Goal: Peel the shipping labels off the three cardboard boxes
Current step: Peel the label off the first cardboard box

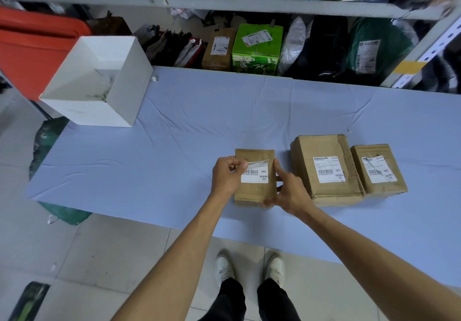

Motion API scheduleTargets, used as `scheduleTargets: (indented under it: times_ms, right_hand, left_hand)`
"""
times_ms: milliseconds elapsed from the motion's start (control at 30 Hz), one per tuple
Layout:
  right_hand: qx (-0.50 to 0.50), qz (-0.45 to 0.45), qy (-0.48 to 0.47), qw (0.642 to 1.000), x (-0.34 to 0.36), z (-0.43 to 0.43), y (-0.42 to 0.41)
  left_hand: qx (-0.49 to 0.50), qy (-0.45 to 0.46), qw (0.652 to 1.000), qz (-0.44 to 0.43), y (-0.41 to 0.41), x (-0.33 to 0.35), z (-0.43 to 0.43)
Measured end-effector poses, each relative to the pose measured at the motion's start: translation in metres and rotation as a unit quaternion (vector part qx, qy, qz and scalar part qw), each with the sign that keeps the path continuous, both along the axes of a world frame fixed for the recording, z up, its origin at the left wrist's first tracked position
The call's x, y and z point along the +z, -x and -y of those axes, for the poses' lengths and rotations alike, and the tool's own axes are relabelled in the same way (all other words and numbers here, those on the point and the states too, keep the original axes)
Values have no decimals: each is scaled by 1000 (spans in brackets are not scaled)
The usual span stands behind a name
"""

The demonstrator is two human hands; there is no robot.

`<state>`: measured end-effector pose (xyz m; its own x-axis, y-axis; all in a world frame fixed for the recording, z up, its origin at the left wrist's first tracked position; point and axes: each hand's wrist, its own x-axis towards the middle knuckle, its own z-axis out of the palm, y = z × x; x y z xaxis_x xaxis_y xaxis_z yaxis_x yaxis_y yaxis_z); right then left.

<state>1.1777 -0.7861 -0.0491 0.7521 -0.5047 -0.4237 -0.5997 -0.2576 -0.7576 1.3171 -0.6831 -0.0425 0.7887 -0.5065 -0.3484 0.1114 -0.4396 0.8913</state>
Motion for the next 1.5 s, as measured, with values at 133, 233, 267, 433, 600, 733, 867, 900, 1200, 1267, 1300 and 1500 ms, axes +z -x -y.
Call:
scheduleTargets:
  times_ms: [133,233,267,433,600,733,867,900,1200,1267,1300,1500]
  right_hand:
    - [-2,13,0,1000,-1,-1,0]
    - [-3,11,2,1000,-2,-1,0]
    - [-5,10,0,1000,-2,-1,-1]
    - [-16,19,-12,1000,-5,-1,-1]
    - [-22,19,-20,999,-5,-1,1]
    - [-19,17,-12,1000,-3,-1,0]
    - [-23,12,-10,1000,-2,-2,0]
    - [-28,11,-12,999,-2,-2,0]
    - [-49,11,-24,998,1,-4,-1]
    - [-50,11,-24,998,1,-4,-1]
    - [-50,11,-23,998,2,-5,-1]
    - [-55,16,-22,998,1,-8,1]
  left_hand:
    - [-1,0,1000,-1,-2,0,-2]
    - [-6,6,1000,1,-2,-1,-3]
    - [-7,7,1000,0,-2,-1,-4]
    - [0,11,1000,2,-1,-2,-3]
    - [0,5,1000,3,0,-1,-4]
    - [1,3,1000,5,-1,-1,-4]
    - [1,11,1000,18,0,-1,-4]
    - [2,17,1000,21,0,-1,-4]
    - [-9,39,999,27,1,-4,-7]
    - [-14,52,998,19,1,-5,-8]
    - [-18,55,998,14,1,-5,-9]
    - [-28,55,998,9,1,-4,-9]
